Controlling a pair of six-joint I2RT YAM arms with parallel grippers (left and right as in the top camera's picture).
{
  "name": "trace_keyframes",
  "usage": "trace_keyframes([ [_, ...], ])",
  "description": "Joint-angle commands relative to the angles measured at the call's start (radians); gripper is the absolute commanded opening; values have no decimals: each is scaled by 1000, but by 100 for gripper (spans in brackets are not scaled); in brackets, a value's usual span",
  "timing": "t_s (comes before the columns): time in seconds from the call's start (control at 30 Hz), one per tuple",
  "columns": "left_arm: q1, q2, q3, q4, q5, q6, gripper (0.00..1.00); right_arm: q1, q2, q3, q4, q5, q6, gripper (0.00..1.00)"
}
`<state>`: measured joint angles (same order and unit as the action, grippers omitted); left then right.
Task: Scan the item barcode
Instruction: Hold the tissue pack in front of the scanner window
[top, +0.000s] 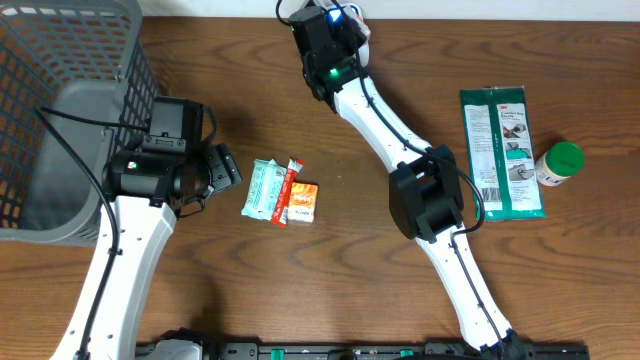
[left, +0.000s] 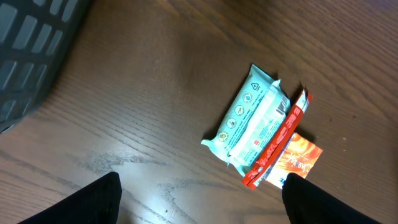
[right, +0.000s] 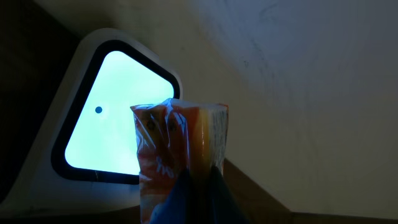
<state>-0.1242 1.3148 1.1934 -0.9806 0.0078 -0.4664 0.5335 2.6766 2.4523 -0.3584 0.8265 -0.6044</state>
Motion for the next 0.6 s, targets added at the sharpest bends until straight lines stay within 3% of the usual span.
trace_keyframes([
  [0.0,5,-2,5,-3,-13,10,83,2,-13,13,-1,15,35,1],
  [0.13,5,-2,5,-3,-13,10,83,9,-45,13,-14,40,47,1],
  [0.3,5,-2,5,-3,-13,10,84,9,-154,13,-138,-17,180,1],
  [0.57,5,-2,5,-3,-13,10,83,-40,-440,13,-581,-392,465,1],
])
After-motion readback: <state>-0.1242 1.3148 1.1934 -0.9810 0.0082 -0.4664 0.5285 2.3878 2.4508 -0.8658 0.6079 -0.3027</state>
